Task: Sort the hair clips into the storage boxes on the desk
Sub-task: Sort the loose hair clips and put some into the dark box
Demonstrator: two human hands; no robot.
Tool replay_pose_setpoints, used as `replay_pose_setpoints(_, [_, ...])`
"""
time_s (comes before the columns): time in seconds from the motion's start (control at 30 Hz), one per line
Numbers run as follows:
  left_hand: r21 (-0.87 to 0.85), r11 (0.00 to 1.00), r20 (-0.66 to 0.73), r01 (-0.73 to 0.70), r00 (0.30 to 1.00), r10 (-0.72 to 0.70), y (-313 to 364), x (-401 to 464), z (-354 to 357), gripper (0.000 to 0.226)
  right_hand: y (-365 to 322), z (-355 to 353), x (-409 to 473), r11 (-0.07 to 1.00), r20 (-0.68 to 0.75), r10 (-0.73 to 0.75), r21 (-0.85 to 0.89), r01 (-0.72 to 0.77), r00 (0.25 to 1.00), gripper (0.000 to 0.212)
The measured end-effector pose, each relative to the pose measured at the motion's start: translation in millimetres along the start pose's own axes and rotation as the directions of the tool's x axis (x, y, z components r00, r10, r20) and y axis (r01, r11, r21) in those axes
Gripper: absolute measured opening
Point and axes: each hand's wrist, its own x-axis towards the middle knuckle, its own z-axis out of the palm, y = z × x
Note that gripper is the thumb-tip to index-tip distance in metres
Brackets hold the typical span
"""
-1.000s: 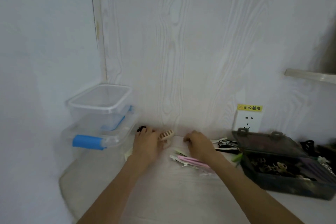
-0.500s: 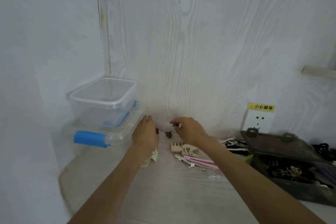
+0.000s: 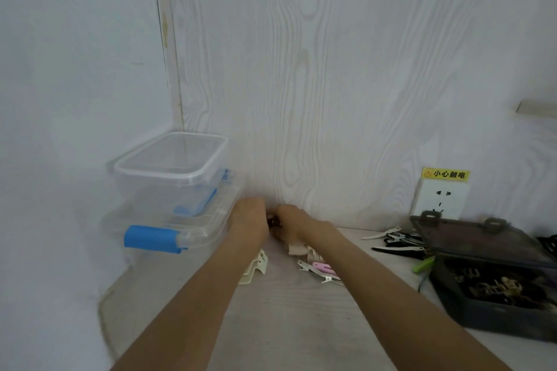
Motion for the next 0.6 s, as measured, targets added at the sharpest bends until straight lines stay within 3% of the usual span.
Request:
replay_pose_setpoints(0.2, [-0.008, 1.000, 0.026, -0.018, 1.000, 0.018, -3, -1, 1, 0.028, 7, -4, -13, 0.997, 0.034, 0.054, 0.054, -0.056, 0.998, 0.032])
replay_pose_setpoints(0.33, [-0.245, 0.969, 0.043, -0.013, 0.999, 0.024, -6, -11, 3, 0.027, 13, -6, -25, 0.996, 0.043, 0.072, 0.041, -0.074, 0.996, 0.026])
replay_pose_setpoints(0.47, [-0.537, 0.842, -0.085, -0.045, 0.996, -0.001, -8, -26, -1, 0.036, 16, -20, -48, 0.973, -0.194, 0.030, 0.228, 0.016, 0.981, 0.024])
replay_pose_setpoints(0.6, [-0.730, 0.674, -0.181, -0.116, 0.983, -0.028, 0, -45, -5, 0.030, 25, -51, -83, 0.892, -0.458, 0.086, 0.431, 0.137, 0.885, 0.019])
